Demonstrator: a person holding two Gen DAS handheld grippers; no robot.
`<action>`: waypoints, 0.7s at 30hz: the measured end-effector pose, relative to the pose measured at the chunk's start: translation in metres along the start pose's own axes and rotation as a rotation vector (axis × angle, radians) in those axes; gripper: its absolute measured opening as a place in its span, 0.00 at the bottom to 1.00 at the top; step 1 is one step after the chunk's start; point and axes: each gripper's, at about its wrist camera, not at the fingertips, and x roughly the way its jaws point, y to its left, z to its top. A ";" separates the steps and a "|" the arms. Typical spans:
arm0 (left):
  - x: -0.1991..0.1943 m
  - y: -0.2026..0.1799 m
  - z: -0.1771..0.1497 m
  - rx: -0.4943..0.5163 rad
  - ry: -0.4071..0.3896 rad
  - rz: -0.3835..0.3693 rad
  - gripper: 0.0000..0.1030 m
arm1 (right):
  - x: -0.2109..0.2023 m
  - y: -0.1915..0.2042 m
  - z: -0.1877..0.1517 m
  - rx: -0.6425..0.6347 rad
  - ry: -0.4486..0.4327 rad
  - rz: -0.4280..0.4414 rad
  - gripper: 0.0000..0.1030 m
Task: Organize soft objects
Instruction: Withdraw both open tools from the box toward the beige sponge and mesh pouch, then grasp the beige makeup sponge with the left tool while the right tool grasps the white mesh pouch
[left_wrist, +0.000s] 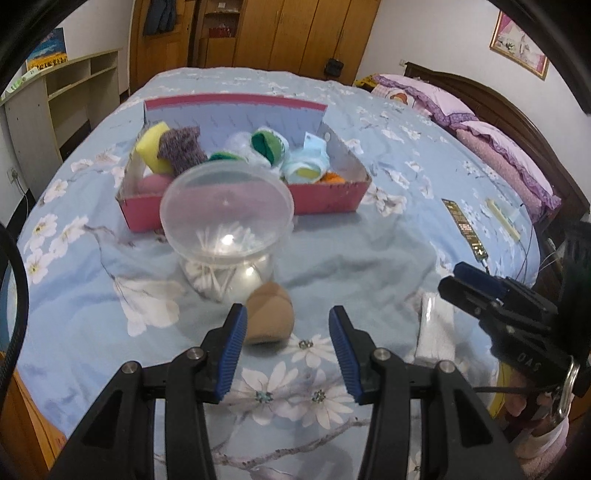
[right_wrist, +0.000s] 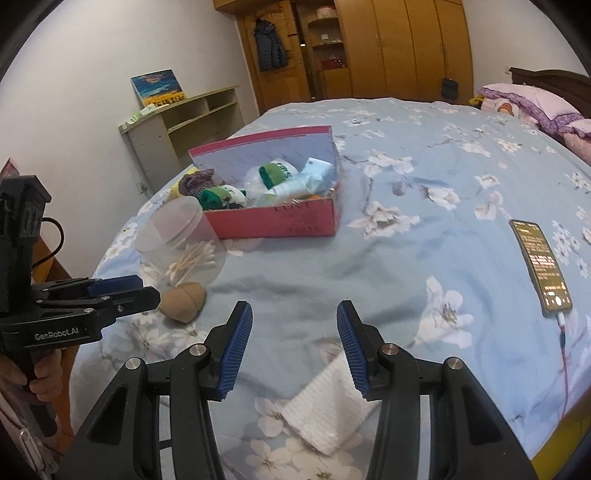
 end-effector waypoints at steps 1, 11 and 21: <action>0.003 0.000 -0.001 -0.002 0.006 0.002 0.47 | 0.000 -0.001 -0.002 0.003 0.002 -0.003 0.48; 0.025 0.001 -0.006 -0.007 0.022 0.049 0.47 | 0.002 -0.020 -0.021 0.084 0.040 -0.008 0.48; 0.040 0.001 -0.008 -0.007 0.026 0.077 0.47 | 0.005 -0.035 -0.032 0.141 0.068 -0.024 0.48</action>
